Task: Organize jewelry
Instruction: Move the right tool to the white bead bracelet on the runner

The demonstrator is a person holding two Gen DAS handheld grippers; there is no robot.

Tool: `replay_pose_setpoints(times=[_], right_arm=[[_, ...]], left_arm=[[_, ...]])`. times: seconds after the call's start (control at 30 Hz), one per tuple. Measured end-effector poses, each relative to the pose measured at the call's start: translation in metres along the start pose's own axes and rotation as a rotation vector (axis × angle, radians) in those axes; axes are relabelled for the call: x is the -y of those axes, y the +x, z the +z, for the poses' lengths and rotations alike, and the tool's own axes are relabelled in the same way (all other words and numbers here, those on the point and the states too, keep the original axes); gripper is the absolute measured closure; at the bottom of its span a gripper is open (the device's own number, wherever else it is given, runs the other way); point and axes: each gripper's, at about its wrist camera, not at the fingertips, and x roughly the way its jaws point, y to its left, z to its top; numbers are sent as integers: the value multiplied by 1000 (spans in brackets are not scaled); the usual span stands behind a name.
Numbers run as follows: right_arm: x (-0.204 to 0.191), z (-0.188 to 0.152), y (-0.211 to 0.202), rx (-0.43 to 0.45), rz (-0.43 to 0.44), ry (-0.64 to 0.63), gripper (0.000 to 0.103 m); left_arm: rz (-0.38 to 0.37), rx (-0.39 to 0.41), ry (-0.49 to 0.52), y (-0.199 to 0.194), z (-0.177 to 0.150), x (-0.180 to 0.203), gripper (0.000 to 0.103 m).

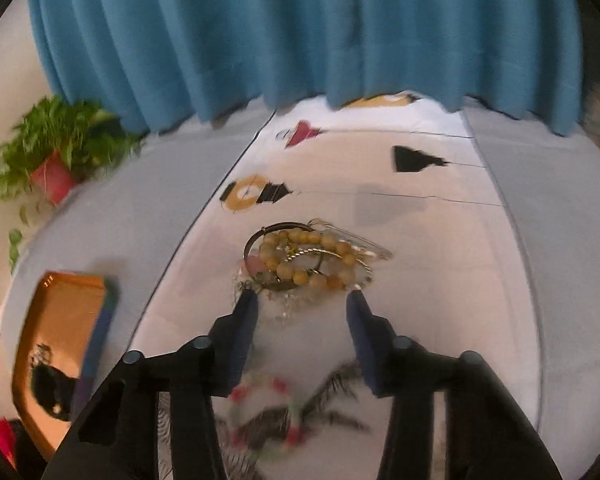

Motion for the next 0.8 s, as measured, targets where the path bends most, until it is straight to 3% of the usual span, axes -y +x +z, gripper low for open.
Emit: replay_pose_setpoints(times=[0.13, 0.17, 0.23, 0.37, 0.43, 0.6, 0.8], right_arm=[[-6, 9, 31, -28, -28, -69, 68], [-8, 9, 35, -33, -27, -81, 88], [-8, 7, 37, -36, -15, -76, 97], [1, -13, 6, 17, 1, 10, 97], [15, -28, -18, 49, 28, 111, 97], [45, -56, -69, 118, 8, 253, 97], [76, -53, -109, 256, 43, 311, 97]], left_arm=[[-3, -17, 25, 10, 0, 6, 1], [-3, -20, 30, 11, -1, 7, 1], [1, -24, 35, 12, -1, 8, 1], [-7, -21, 26, 12, 0, 10, 1], [-11, -20, 30, 12, 2, 14, 1], [-34, -15, 66, 11, 6, 37, 1], [-53, -11, 149, 13, 7, 80, 1]])
